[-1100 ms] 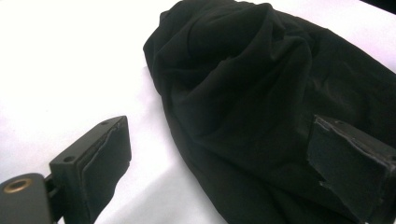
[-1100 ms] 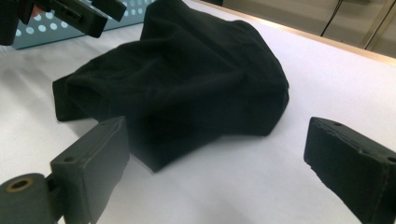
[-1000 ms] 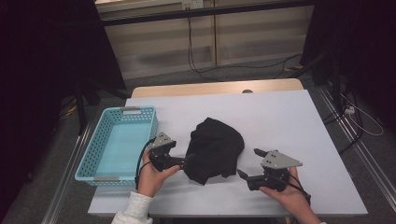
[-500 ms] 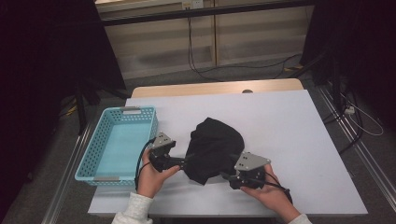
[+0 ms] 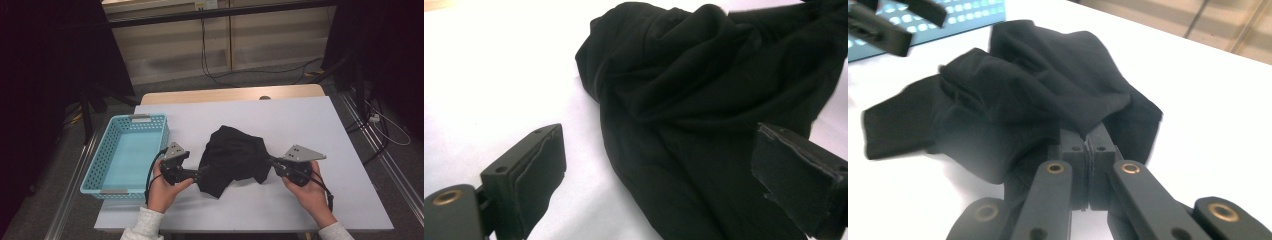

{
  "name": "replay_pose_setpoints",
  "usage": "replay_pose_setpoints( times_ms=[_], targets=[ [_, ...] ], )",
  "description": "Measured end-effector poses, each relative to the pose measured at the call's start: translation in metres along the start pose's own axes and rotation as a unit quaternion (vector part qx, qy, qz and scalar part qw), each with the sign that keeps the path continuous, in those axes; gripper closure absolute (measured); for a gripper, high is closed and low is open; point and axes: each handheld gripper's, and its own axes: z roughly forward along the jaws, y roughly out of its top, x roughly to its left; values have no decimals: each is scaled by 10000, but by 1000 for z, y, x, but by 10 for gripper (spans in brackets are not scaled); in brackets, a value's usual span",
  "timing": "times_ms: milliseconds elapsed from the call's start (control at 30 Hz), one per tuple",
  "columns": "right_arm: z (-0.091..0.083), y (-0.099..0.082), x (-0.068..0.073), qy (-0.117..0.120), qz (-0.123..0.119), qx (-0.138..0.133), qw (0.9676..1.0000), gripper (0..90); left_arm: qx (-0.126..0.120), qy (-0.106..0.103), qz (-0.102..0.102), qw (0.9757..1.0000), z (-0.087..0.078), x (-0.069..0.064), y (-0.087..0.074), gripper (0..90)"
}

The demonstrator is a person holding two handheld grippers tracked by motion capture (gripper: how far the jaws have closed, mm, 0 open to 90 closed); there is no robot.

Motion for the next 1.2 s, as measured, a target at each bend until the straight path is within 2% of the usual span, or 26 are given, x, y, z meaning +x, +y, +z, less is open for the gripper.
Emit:
replay_pose_setpoints(
  times_ms=[200, 300, 400, 500, 733, 800, 900, 1033, 1100, 1133, 1200],
  targets=[
    [-3, -5, -7, -89, 138, 26, 9999, 890, 57, -126, 38, 9999, 5, -5, 0, 97],
    [-4, -5, -6, -77, 119, 19, 9999, 888, 102, -204, 45, 9997, 8, -7, -1, 106],
    [-7, -6, -9, -104, 155, -26, 9998, 887, 161, -325, 90, 9993, 12, -11, -4, 154],
    [-10, -6, -12, -155, 187, -56, 9997, 887, 217, -358, 107, 9991, 15, -14, -5, 176],
    [-16, -8, -20, -221, 300, -106, 9992, 885, 406, -593, 110, 9974, 25, -22, -10, 421],
    [-17, -9, -21, -231, 303, -117, 9992, 885, 431, -629, 100, 9970, 28, -24, -11, 426],
    [-19, -9, -23, -264, 321, -123, 9991, 885, 548, -699, 140, 9960, 32, -28, -12, 491],
    [-22, -10, -24, -313, 339, -119, 9989, 886, 789, -838, 182, 9932, 38, -33, -13, 657],
    [-24, -11, -25, -340, 356, -138, 9987, 886, 798, -870, 194, 9928, 40, -35, -14, 722],
    [-26, -10, -26, -362, 361, -141, 9986, 885, 838, -902, 186, 9922, 40, -37, -13, 789],
    [-26, -10, -26, -369, 375, -151, 9985, 885, 832, -894, 186, 9923, 39, -37, -11, 803]
  ],
)
